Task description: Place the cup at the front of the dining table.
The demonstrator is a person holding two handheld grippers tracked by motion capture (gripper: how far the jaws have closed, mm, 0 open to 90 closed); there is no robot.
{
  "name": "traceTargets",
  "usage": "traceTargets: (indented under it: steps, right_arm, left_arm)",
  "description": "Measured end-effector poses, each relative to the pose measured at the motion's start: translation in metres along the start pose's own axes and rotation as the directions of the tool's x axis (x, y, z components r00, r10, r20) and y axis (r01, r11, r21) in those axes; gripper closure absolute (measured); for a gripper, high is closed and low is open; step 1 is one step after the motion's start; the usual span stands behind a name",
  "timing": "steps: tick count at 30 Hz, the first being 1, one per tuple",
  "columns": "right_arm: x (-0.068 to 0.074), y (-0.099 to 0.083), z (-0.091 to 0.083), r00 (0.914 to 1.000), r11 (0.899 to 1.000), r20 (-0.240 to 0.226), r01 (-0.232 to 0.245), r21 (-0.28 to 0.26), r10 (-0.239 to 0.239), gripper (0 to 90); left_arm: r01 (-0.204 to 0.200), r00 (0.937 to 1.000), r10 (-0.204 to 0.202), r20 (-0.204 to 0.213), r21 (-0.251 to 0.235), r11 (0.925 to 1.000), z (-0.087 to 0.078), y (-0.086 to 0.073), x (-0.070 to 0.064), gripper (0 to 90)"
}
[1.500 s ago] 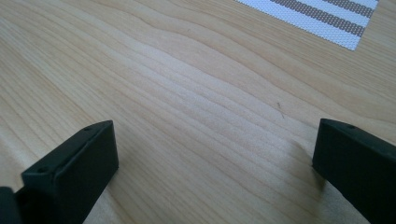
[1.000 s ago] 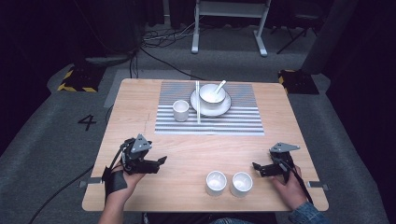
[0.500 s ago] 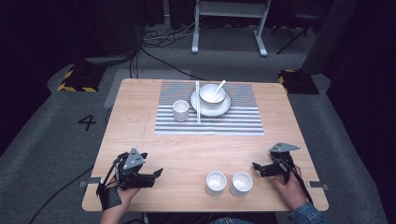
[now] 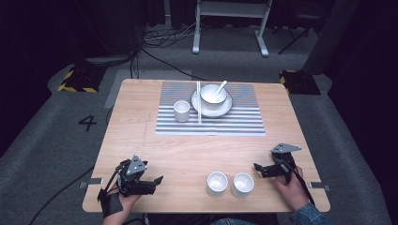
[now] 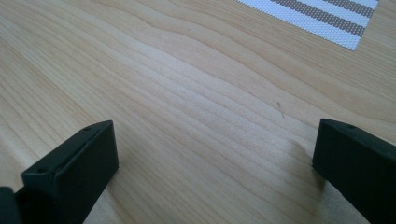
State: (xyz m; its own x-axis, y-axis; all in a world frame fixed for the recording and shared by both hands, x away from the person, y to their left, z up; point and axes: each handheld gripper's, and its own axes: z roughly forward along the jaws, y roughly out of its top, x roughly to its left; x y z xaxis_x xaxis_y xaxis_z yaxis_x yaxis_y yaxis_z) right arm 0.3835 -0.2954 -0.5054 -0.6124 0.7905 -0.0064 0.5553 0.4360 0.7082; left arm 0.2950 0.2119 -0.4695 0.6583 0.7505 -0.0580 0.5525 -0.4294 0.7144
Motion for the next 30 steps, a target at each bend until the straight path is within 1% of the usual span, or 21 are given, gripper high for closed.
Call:
traceTargets:
  steps: [1,3,4,6,10,13,15,17,20,22,23,24,25,26,28,30]
  right_arm:
    - [0.000,0.000,0.000,1.0000,1.000,0.000,-0.001,0.000,0.001,0.4]
    - [0.000,0.000,0.000,1.0000,1.000,0.000,-0.001,0.000,0.001,0.4]
    - [0.000,0.000,0.000,1.0000,1.000,0.000,-0.001,0.000,0.001,0.4]
    - [0.000,0.000,0.000,1.0000,1.000,0.000,0.000,0.000,0.000,0.4]
    - [0.000,0.000,0.000,1.0000,1.000,0.000,0.000,0.000,0.000,0.4]
    - [0.000,0.000,0.000,1.0000,1.000,0.000,-0.001,0.000,0.001,0.4]
    - [0.000,0.000,0.000,1.0000,1.000,0.000,0.001,0.000,-0.001,0.3]
    - [0.000,0.000,0.000,1.0000,1.000,0.000,0.001,0.000,-0.001,0.4]
    - [0.000,0.000,0.000,1.0000,1.000,-0.001,0.001,0.000,-0.001,0.4]
    - [0.000,0.000,0.000,1.0000,1.000,-0.001,0.001,0.000,-0.001,0.4]
    - [0.000,0.000,0.000,1.0000,1.000,-0.001,0.001,0.000,-0.001,0.4]
    - [0.000,0.000,0.000,1.0000,1.000,-0.001,0.001,0.000,-0.001,0.4]
    - [0.000,0.000,0.000,1.0000,1.000,-0.001,0.001,0.000,-0.001,0.4]
    - [0.000,0.000,0.000,1.0000,1.000,-0.001,0.001,0.000,-0.001,0.4]
    - [0.000,0.000,0.000,1.0000,1.000,-0.001,0.001,0.000,-0.001,0.4]
    - [0.000,0.000,0.000,1.0000,1.000,-0.001,0.001,0.000,-0.001,0.4]
  left_arm:
    - [0.009,1.0000,-0.009,0.001,0.014,0.9999,0.001,-0.001,0.000,19.1]
    - [-0.002,1.0000,0.002,-0.009,0.030,0.9995,0.004,-0.003,-0.001,19.1]
    - [0.000,0.9999,0.000,-0.010,0.038,0.9993,0.005,-0.004,-0.001,19.0]
    - [-0.007,0.9996,0.009,-0.027,0.067,0.9977,0.008,-0.006,-0.002,19.1]
    - [-0.021,0.9993,0.024,-0.027,0.107,0.9940,0.013,-0.010,-0.005,19.1]
    - [-0.035,0.9992,0.037,-0.014,0.128,0.9911,0.019,-0.011,-0.007,18.2]
    - [-0.034,0.9993,0.036,-0.014,0.147,0.9886,0.023,-0.012,-0.009,17.2]
    - [-0.034,0.9993,0.036,-0.012,0.132,0.9907,0.026,-0.013,-0.010,13.7]
    - [-0.029,0.9993,0.031,-0.018,0.122,0.9921,0.028,-0.014,-0.011,12.5]
    - [-0.020,0.9997,0.021,-0.015,0.085,0.9961,0.031,-0.017,-0.012,9.1]
    - [-0.025,0.9996,0.026,-0.013,0.068,0.9974,0.033,-0.018,-0.012,6.6]
    - [-0.032,0.9993,0.033,-0.017,0.074,0.9967,0.033,-0.018,-0.011,4.7]
    - [-0.018,0.9996,0.019,-0.019,0.076,0.9970,0.034,-0.017,-0.012,3.0]
    - [-0.016,0.9997,0.017,-0.019,0.076,0.9970,0.034,-0.017,-0.012,2.3]
    - [-0.015,0.9997,0.017,-0.019,0.077,0.9969,0.034,-0.017,-0.012,2.2]
    - [-0.023,0.9993,0.025,-0.027,0.082,0.9964,0.034,-0.017,-0.011,1.5]
